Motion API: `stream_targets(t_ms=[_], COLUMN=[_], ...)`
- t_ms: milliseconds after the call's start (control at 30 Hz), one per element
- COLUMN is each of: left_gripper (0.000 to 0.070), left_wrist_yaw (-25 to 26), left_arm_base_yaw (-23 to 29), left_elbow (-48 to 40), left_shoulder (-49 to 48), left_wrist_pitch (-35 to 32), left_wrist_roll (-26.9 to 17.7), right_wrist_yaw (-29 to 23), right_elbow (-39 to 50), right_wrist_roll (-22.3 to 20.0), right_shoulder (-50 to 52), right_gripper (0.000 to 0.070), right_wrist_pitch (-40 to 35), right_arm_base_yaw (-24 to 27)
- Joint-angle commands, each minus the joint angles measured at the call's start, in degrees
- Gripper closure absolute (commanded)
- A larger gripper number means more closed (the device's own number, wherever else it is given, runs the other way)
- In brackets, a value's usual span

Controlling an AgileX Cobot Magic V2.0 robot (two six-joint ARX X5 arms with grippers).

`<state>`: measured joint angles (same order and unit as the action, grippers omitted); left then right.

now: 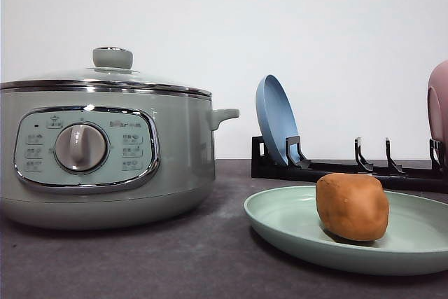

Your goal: Transfer potato from steamer to green plate

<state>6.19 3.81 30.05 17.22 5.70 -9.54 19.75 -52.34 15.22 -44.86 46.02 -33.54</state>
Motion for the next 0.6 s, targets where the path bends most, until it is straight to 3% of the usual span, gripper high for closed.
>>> stream_targets(t_ms=[0,567], left_gripper=[0.0691,0.0691], left_wrist_yaw=[-0.9,-3.1], left_arm_base_yaw=[0.3,0.8], left_elbow=[-3.0,-24.6], left_shoulder=[-1.8,-14.3], left_wrist_pitch=[-1.2,-0.5], left_wrist_roll=[0.6,1.7], right_wrist_yaw=[0.1,0.1], right_elbow=[-0.7,-0.7], right_wrist_roll=[-0.7,-0.7], right_shoulder=[-0.3,-0.3], right_gripper=[0.0700,0.0700], right_wrist_pitch=[-0.6,-0.6], right_arm_base_yaw=[-0.4,-0.4])
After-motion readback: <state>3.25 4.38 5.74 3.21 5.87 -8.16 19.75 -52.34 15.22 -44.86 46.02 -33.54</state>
